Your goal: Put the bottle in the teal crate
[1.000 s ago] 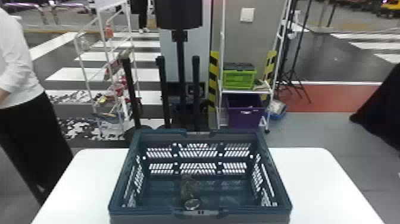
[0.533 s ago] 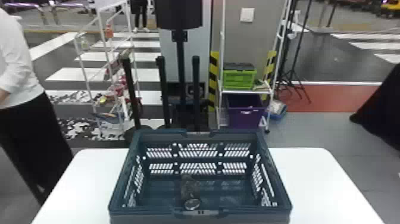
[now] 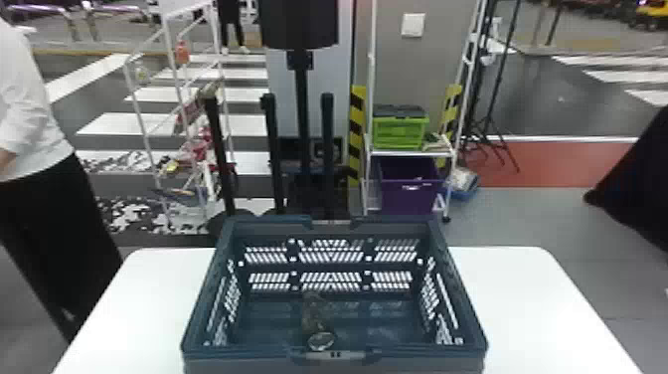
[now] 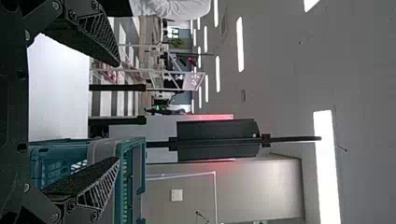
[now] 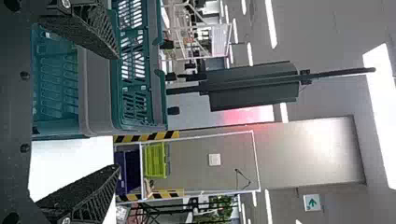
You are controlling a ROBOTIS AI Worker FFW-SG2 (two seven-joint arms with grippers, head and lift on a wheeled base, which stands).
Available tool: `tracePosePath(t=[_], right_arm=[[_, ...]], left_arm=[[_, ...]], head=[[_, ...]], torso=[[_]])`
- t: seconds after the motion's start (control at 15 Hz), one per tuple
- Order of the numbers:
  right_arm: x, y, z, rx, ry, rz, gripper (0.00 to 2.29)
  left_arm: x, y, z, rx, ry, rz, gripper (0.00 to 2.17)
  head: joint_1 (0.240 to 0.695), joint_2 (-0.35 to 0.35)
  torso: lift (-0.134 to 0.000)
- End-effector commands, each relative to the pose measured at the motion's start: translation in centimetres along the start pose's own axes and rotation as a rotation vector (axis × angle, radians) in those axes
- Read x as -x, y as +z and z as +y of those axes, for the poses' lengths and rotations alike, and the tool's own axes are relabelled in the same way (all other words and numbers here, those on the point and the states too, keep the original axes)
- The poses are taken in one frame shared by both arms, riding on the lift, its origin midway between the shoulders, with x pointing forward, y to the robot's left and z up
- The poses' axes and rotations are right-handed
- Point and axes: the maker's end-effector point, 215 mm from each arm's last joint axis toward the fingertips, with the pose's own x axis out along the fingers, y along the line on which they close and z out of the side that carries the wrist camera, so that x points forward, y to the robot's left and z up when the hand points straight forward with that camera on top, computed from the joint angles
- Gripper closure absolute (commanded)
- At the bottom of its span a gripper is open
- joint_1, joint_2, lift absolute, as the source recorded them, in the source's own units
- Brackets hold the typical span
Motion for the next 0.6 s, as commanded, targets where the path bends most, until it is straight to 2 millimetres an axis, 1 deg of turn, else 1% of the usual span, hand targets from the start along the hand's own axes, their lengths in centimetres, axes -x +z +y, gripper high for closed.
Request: tracePosePath(t=[0.0,0.53], right_arm=[[-0.05,0.05,0.00,0.000,0.000,-0.001,0.05],[0.15,-0.38,-0.26,0.010,0.000,0.022,0.05]], left_arm=[[0.03,-0.01,0.02,0.000,0.001,0.001,0.18],[-0.20,0.31,0.01,0.002,0.004,-0.008,0.18]], head=[[0.499,0.000],[0.499,0.000]], torso=[[0.000],[0.000]])
